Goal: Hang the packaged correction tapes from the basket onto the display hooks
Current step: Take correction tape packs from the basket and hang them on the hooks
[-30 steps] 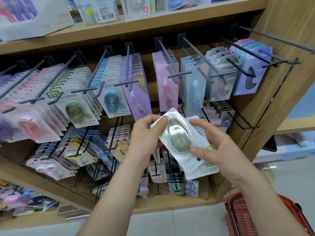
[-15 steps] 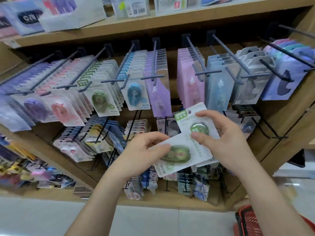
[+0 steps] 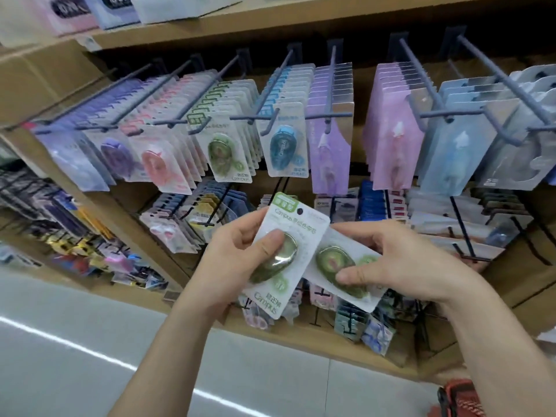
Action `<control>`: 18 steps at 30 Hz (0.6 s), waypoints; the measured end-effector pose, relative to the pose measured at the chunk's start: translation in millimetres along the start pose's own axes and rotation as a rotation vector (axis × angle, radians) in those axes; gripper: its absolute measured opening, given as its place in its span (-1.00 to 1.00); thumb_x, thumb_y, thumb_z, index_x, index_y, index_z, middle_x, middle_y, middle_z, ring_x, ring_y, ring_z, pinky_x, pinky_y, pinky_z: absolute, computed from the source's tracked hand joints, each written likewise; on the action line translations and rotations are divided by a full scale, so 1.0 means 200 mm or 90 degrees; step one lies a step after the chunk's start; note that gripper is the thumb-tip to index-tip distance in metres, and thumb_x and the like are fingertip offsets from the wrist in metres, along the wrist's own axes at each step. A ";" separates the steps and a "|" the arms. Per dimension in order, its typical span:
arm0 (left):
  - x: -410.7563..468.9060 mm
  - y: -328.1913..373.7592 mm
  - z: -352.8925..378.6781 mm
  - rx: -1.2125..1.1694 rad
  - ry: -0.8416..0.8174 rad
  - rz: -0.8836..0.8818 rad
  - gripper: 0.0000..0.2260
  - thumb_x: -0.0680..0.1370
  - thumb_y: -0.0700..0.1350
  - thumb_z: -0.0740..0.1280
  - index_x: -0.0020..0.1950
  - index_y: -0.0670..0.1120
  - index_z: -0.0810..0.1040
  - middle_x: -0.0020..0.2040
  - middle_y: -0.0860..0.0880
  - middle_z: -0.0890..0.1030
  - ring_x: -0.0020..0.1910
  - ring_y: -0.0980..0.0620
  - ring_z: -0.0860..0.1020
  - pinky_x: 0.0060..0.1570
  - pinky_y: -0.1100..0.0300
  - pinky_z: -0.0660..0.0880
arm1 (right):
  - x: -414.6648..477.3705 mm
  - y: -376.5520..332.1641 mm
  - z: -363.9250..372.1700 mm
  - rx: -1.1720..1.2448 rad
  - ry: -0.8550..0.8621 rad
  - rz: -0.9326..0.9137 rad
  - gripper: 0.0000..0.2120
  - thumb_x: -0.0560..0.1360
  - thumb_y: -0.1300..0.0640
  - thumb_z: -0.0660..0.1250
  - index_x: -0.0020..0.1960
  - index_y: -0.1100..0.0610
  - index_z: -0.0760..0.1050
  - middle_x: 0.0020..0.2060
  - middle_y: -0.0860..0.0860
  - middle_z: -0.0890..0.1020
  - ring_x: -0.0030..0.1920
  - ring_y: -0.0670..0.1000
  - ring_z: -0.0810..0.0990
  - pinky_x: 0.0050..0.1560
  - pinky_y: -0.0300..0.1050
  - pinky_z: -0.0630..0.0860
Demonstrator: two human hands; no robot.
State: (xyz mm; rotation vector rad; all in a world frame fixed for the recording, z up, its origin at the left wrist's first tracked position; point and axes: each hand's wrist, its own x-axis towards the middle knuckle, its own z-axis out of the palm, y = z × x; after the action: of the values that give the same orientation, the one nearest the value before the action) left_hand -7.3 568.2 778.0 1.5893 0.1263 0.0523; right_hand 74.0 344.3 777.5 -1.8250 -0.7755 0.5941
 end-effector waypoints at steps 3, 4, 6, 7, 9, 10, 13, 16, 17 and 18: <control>-0.02 -0.03 -0.06 0.052 -0.009 -0.035 -0.72 0.50 -0.05 0.34 0.17 -0.09 0.64 0.02 -0.04 0.72 -0.04 0.00 0.68 -0.13 0.17 0.59 | 0.08 -0.07 0.04 -0.029 -0.021 -0.009 -0.54 0.36 0.22 0.58 0.12 -0.23 0.62 -0.05 -0.20 0.72 -0.02 -0.16 0.69 0.03 -0.27 0.57; -0.03 -0.04 -0.09 0.044 0.003 -0.042 -0.71 0.51 -0.05 0.33 0.17 -0.10 0.64 0.03 -0.07 0.71 -0.02 -0.03 0.68 -0.10 0.12 0.61 | 0.11 -0.08 0.06 -0.030 -0.012 -0.013 -0.58 0.36 0.20 0.58 0.10 -0.20 0.64 -0.06 -0.19 0.73 -0.04 -0.15 0.69 0.02 -0.23 0.59; -0.05 -0.07 -0.16 0.020 0.033 -0.047 -0.70 0.50 -0.04 0.33 0.18 -0.11 0.63 0.07 -0.11 0.70 0.04 -0.11 0.66 -0.01 0.01 0.62 | 0.17 -0.09 0.10 -0.019 0.015 -0.010 -0.69 0.36 0.13 0.58 0.05 -0.13 0.67 -0.09 -0.13 0.73 -0.07 -0.07 0.70 0.02 -0.08 0.62; -0.07 -0.08 -0.19 0.001 0.048 -0.046 -0.71 0.50 -0.04 0.32 0.17 -0.11 0.63 0.05 -0.09 0.70 0.02 -0.09 0.66 -0.04 0.04 0.62 | 0.19 -0.09 0.13 -0.006 0.028 -0.003 -0.73 0.35 0.10 0.58 0.02 -0.09 0.67 -0.11 -0.10 0.73 -0.09 -0.02 0.70 0.01 -0.01 0.63; -0.09 -0.07 -0.25 -0.055 0.083 -0.039 -0.71 0.49 -0.07 0.31 0.16 -0.14 0.61 -0.04 -0.03 0.71 -0.08 0.02 0.67 -0.18 0.17 0.60 | 0.24 -0.10 0.20 0.020 0.044 0.005 -0.78 0.36 0.08 0.56 -0.01 -0.04 0.66 -0.13 -0.07 0.73 -0.11 0.01 0.70 -0.02 0.02 0.62; -0.09 -0.07 -0.28 -0.079 0.099 -0.032 -0.70 0.49 -0.09 0.30 0.17 -0.16 0.59 -0.09 0.00 0.71 -0.13 0.05 0.67 -0.23 0.22 0.59 | 0.27 -0.11 0.24 0.040 0.047 0.005 -0.79 0.38 0.10 0.55 -0.01 -0.01 0.65 -0.13 -0.07 0.73 -0.12 0.00 0.70 -0.04 -0.01 0.63; -0.09 -0.07 -0.39 -0.109 0.151 0.001 -0.71 0.47 -0.10 0.31 0.14 -0.17 0.57 -0.14 0.00 0.71 -0.18 0.07 0.67 -0.25 0.21 0.60 | 0.34 -0.15 0.36 0.102 0.061 0.000 -0.85 0.43 0.15 0.51 -0.02 0.06 0.62 -0.16 -0.09 0.73 -0.23 -0.13 0.67 -0.25 -0.26 0.58; -0.06 -0.06 -0.50 -0.107 0.222 0.057 -0.75 0.49 -0.11 0.34 0.16 -0.10 0.54 -0.14 -0.04 0.71 -0.15 0.03 0.66 -0.21 0.15 0.61 | 0.41 -0.18 0.47 0.128 0.135 -0.012 -0.89 0.46 0.14 0.48 -0.04 0.02 0.60 -0.20 -0.13 0.71 -0.29 -0.18 0.65 -0.34 -0.33 0.49; -0.06 -0.05 -0.54 -0.104 0.249 0.082 -0.76 0.53 -0.16 0.33 0.19 -0.04 0.51 -0.18 -0.02 0.70 -0.20 0.06 0.66 -0.25 0.18 0.59 | 0.44 -0.19 0.49 0.142 0.174 -0.020 -0.89 0.46 0.14 0.47 -0.04 0.02 0.59 -0.19 -0.14 0.71 -0.25 -0.16 0.66 -0.32 -0.31 0.52; -0.05 -0.04 -0.58 -0.093 0.273 0.108 -0.72 0.57 -0.23 0.31 0.25 0.04 0.46 -0.22 -0.01 0.69 -0.25 0.08 0.64 -0.27 0.20 0.58 | 0.46 -0.21 0.52 0.163 0.218 -0.032 -0.88 0.46 0.14 0.47 -0.03 0.02 0.59 -0.18 -0.13 0.71 -0.21 -0.15 0.67 -0.29 -0.28 0.53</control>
State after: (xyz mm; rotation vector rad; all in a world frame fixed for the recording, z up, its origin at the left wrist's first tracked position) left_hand -30.2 682.3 772.7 1.4209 0.3137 0.5244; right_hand 53.1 487.1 775.6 -1.6089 -0.4892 0.3186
